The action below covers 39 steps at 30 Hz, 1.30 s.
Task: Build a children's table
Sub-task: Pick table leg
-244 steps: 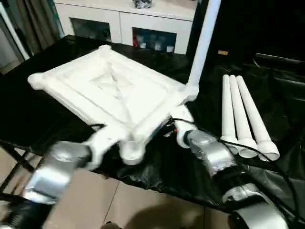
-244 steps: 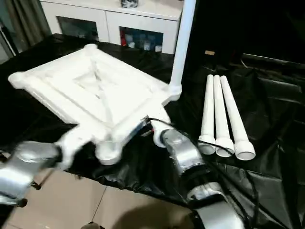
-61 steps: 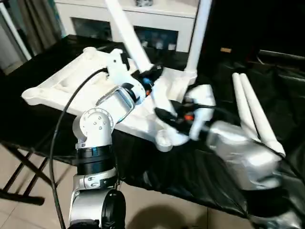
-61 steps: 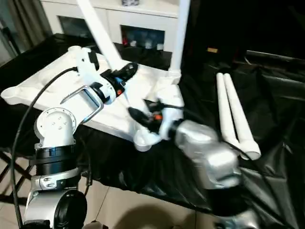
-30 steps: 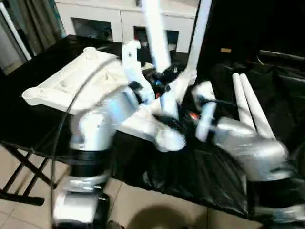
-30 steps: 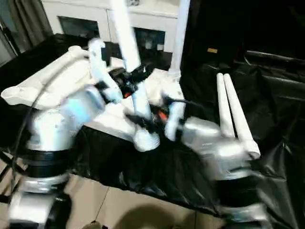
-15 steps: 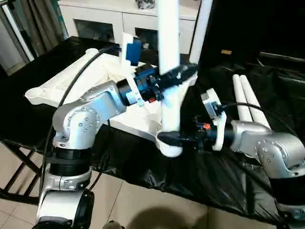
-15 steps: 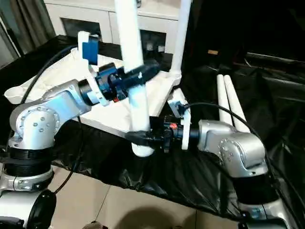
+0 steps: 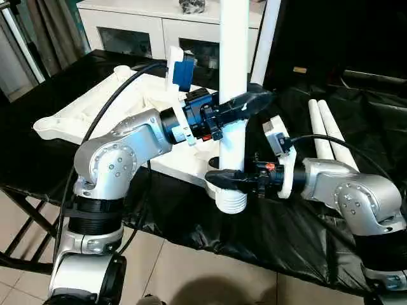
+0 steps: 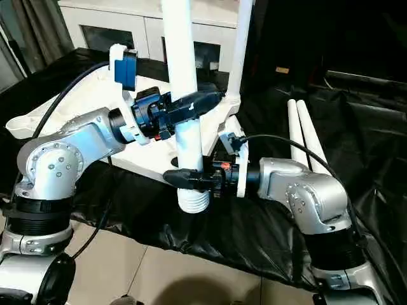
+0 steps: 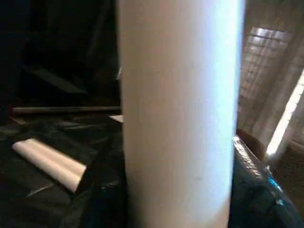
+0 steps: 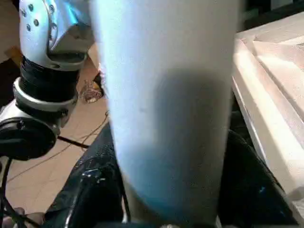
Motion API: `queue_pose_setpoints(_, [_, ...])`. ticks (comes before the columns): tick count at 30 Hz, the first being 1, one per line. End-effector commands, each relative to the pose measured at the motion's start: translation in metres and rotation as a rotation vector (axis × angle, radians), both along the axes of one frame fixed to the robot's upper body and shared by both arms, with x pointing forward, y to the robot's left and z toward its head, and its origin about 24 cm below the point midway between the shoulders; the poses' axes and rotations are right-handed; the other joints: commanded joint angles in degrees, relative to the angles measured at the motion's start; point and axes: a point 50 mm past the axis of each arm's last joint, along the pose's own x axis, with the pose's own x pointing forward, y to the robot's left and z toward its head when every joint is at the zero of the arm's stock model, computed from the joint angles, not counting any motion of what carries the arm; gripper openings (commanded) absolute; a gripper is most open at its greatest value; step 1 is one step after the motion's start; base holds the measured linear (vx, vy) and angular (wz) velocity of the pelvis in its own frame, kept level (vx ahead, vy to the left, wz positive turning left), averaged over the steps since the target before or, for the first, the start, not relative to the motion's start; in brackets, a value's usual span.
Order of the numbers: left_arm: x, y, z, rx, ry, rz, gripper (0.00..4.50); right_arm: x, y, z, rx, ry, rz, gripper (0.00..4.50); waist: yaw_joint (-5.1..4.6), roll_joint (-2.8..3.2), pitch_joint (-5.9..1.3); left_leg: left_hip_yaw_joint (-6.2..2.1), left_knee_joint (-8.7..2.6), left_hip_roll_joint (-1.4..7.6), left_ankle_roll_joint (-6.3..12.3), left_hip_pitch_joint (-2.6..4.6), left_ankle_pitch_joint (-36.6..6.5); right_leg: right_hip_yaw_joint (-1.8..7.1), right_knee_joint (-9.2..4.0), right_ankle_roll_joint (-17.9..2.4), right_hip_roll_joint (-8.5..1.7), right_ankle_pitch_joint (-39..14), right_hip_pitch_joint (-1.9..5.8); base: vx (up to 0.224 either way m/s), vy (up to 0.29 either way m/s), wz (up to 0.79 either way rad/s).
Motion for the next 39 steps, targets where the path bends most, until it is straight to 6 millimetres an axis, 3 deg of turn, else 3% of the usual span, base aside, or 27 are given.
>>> queue_pose_setpoints(1, [0.002,-0.001,-0.003,0.038,-0.008,0.072,2.61,0.002,-0.001,0.004,0.013,-0.026,-0.048,2.0,0.07,-0.63,-3.96,2.56,-3.72,-3.07,-0.56,0.17,-11.72,-1.08,-3.66,-9.66,1.95,-14.76,3.65,0.0,0.0,0.0])
queue_pose_setpoints(4, [0.009,-0.005,-0.013,0.131,0.037,0.242,2.8,0.003,0.003,0.006,0.014,-0.058,-0.098,1.93,0.03,-0.53,-3.99,2.52,-3.73,-2.94,-0.81,0.19,-11.34,-1.07,-3.65,-9.19,1.98,-13.86,3.72,0.0,0.0,0.0])
queue_pose_setpoints(7, [0.01,-0.009,-0.017,0.132,0.066,0.304,2.83,0.004,0.006,0.009,0.023,-0.067,-0.118,1.91,0.05,-0.64,-4.05,2.56,-3.68,-2.94,-0.72,0.08,-10.8,-1.03,-3.66,-9.23,1.94,-13.36,3.77,0.0,0.0,0.0])
queue_pose_setpoints(8, [0.01,-0.014,-0.019,0.12,0.089,0.36,2.54,0.005,0.008,0.009,0.021,-0.074,-0.134,1.91,0.01,-0.73,-4.01,2.55,-3.68,-2.95,-0.76,-0.05,-11.03,-1.04,-3.71,-9.15,1.97,-13.73,3.81,0.0,0.0,0.0])
queue_pose_setpoints(10, [0.011,-0.016,-0.017,0.089,0.091,0.386,2.48,0.006,0.009,0.008,0.006,-0.08,-0.144,1.91,0.11,-0.75,-4.04,2.57,-3.62,-3.02,-0.64,0.02,-11.07,-1.09,-3.92,-8.71,1.98,-14.25,3.74,0.0,0.0,0.0])
queue_pose_setpoints(13, [0.009,-0.019,-0.01,0.027,0.068,0.378,2.22,0.006,0.01,0.006,-0.007,-0.084,-0.153,1.91,0.14,-0.83,-3.99,2.6,-3.61,-3.12,-0.26,-0.09,-11.55,-1.12,-4.16,-7.92,2.01,-15.83,3.62,0.0,0.0,0.0])
queue_pose_setpoints(14, [0.009,-0.019,-0.009,0.024,0.069,0.377,2.22,0.006,0.01,0.006,-0.008,-0.084,-0.154,1.91,0.02,-1.33,-3.94,2.65,-3.62,-3.09,-0.15,-0.17,-11.61,-1.12,-4.21,-7.82,2.06,-15.99,3.63,0.0,0.0,0.0])
queue_pose_setpoints(19, [0.005,-0.021,-0.006,0.002,0.066,0.339,1.87,0.007,0.01,0.006,-0.038,-0.098,-0.174,1.91,0.02,-0.88,-3.9,2.59,-3.63,-3.09,-0.18,-0.03,-11.97,-1.09,-4.15,-7.91,2.06,-15.92,3.5,0.0,0.0,0.0])
queue_pose_setpoints(21, [0.004,-0.021,-0.007,0.002,0.065,0.336,1.86,0.007,0.01,0.006,-0.043,-0.101,-0.177,1.91,0.01,-0.84,-3.86,2.58,-3.68,-3.07,-0.25,-0.02,-12.38,-1.12,-4.19,-7.81,2.08,-16.34,3.47,0.0,0.0,0.0])
queue_pose_setpoints(23, [0.003,-0.021,-0.008,0.005,0.055,0.319,1.84,0.009,0.008,0.005,-0.058,-0.075,-0.178,2.47,0.01,-0.7,-3.9,2.56,-3.66,-3.1,-0.28,-0.02,-12.39,-1.11,-4.17,-7.73,2.06,-16.23,3.51,0.0,0.0,0.0])
queue_pose_setpoints(25, [0.003,-0.022,-0.008,0.01,0.047,0.308,1.84,0.01,0.005,0.004,-0.072,-0.06,-0.17,2.63,0.0,-0.72,-3.9,2.48,-3.71,-3.05,-0.33,0.03,-12.31,-1.14,-4.13,-7.77,2.12,-15.92,3.54,0.0,0.0,0.0])
queue_pose_setpoints(32, [0.002,-0.022,-0.006,0.029,0.009,0.252,1.83,0.01,-0.012,0.004,-0.138,0.001,-0.098,2.75,0.15,-0.92,-3.94,2.56,-3.56,-3.03,0.34,-0.01,-11.49,-1.06,-3.94,-8.61,2.08,-14.1,3.73,0.0,0.0,0.0])
queue_pose_setpoints(39, [-0.003,-0.023,-0.002,0.007,-0.025,0.206,1.83,0.015,-0.014,0.002,-0.131,0.05,-0.098,2.75,0.04,-1.26,-3.95,2.74,-3.45,-3.04,0.57,-0.07,-11.09,-1.06,-3.92,-9.5,1.98,-14.56,3.68,0.0,0.0,0.0])
